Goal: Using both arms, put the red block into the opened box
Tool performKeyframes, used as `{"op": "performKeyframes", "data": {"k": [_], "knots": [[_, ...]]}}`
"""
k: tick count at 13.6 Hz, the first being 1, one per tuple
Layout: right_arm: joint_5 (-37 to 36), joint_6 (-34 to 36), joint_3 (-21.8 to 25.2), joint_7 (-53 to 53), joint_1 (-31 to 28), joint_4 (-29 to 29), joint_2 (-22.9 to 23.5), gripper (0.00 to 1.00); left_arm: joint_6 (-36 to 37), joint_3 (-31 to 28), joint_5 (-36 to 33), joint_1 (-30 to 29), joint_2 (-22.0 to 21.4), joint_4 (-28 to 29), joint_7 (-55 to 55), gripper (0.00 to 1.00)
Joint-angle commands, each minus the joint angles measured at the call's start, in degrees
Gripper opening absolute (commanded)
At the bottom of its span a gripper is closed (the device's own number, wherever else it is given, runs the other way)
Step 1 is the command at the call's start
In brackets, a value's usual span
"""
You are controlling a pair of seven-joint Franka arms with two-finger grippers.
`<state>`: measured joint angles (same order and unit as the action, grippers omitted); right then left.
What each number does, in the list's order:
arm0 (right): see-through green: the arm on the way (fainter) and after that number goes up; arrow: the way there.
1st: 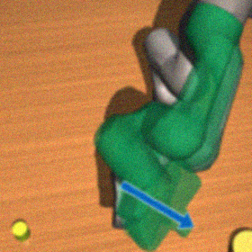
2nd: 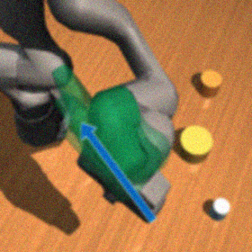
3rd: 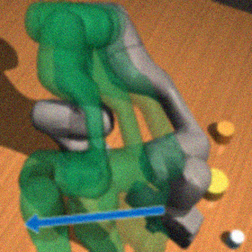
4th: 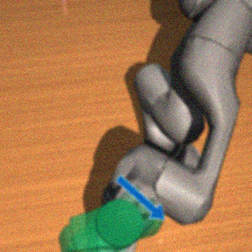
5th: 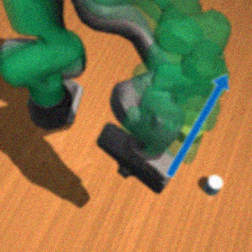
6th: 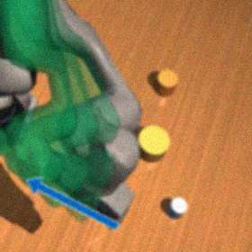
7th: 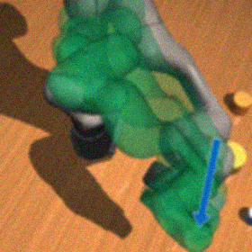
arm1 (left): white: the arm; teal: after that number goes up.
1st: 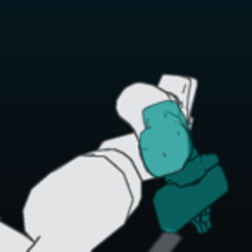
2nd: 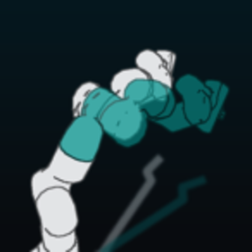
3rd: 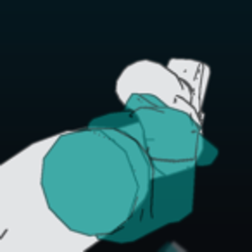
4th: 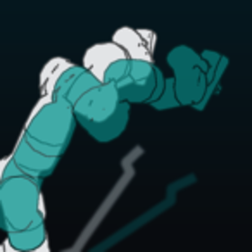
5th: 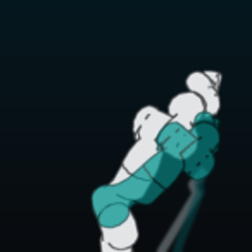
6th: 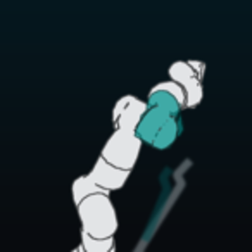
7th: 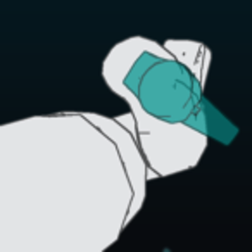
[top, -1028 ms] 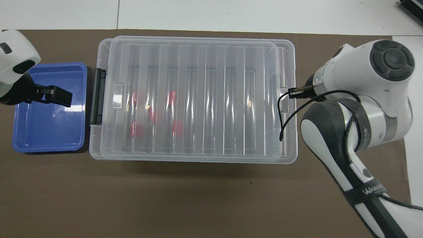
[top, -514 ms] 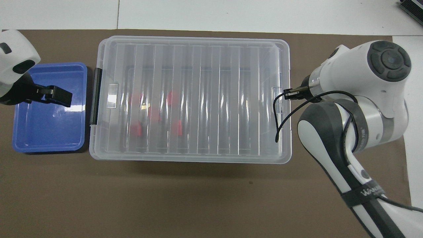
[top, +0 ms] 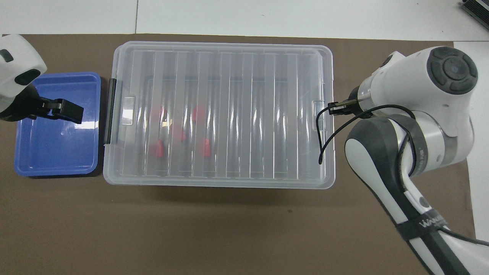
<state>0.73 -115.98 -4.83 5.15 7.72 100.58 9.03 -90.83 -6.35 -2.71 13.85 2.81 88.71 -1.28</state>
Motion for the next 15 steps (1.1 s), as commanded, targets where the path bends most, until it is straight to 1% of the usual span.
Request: {"op": "performKeyframes", "data": {"k": [1,2,3,4,5,6,10,14,15], "knots": [[0.9,1.8,-0.3,1.6,-2.2,1.2,-3.6,0.44,-0.8,0.2,0.8,-0.5,-1.1,1.1,0.1,1.0],[0.9,2.8,-0.2,2.0,-3.0,1.2,-4.4,0.53,-0.8,0.2,0.8,-0.5,-1.1,1.1,0.1,1.0],[0.8,3.6,-0.1,2.1,-4.0,1.2,-5.2,0.75,-0.8,0.2,0.8,-0.5,-1.1,1.1,0.1,1.0],[0.8,3.9,-0.1,2.1,-5.2,1.2,-5.8,0.88,-0.8,0.2,0.8,-0.5,-1.1,1.1,0.1,1.0],[0.9,4.0,-0.1,2.0,-6.5,1.2,-6.6,0.94,-0.8,0.2,0.8,-0.5,-1.1,1.1,0.1,1.0],[0.8,4.5,-0.1,2.0,-7.4,1.1,-7.3,0.96,-0.9,0.2,0.8,-0.5,-1.1,1.1,0.1,1.0],[0.8,8.3,0.2,1.7,-10.9,-1.3,-8.3,0.97,-0.8,0.2,0.8,-0.5,-1.1,1.1,0.1,1.0],[-0.2,16.8,0.2,1.6,-12.9,-9.4,-6.6,0.97,-0.8,0.2,0.8,-0.5,-1.1,1.1,0.1,1.0],[-0.3,18.4,0.2,1.7,-13.1,-10.7,-6.5,0.97,-0.8,0.2,0.8,-0.5,-1.1,1.1,0.1,1.0]]}}
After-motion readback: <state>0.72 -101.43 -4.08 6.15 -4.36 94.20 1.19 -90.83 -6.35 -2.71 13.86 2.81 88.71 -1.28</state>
